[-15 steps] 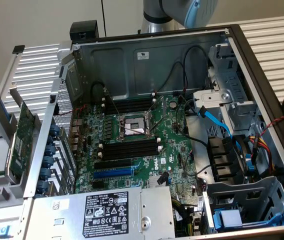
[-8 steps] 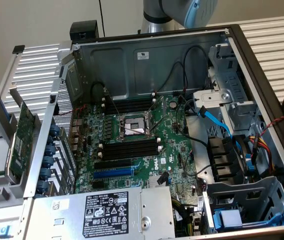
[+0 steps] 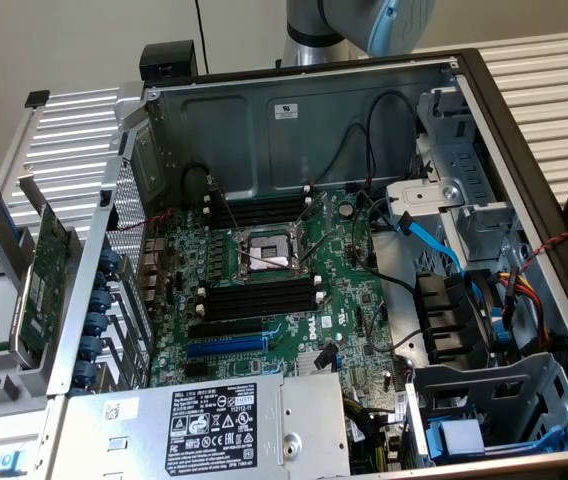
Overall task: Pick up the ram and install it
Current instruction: 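Reach for the ram, then pick up the ram and move it above insertion slot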
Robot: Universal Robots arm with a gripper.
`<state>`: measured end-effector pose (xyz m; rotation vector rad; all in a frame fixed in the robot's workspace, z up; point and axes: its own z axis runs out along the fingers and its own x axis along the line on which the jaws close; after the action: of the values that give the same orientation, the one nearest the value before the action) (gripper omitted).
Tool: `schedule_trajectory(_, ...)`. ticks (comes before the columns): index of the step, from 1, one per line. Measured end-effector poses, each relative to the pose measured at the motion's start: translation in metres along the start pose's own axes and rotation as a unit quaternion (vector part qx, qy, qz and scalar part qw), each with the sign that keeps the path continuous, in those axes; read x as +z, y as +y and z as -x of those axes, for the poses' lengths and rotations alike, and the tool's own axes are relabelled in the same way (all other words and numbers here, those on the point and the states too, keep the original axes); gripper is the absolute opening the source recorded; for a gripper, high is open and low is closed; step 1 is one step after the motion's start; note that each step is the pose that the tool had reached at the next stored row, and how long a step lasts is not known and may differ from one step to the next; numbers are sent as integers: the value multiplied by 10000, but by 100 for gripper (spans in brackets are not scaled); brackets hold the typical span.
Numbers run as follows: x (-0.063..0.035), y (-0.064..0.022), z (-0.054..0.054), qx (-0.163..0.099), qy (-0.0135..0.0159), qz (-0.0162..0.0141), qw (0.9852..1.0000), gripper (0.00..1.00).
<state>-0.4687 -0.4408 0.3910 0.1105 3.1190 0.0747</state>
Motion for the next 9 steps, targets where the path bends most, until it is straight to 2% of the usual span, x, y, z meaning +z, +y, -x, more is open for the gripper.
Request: schedule_trajectory(9,0,-1,-17,0,0,0,10000,11)
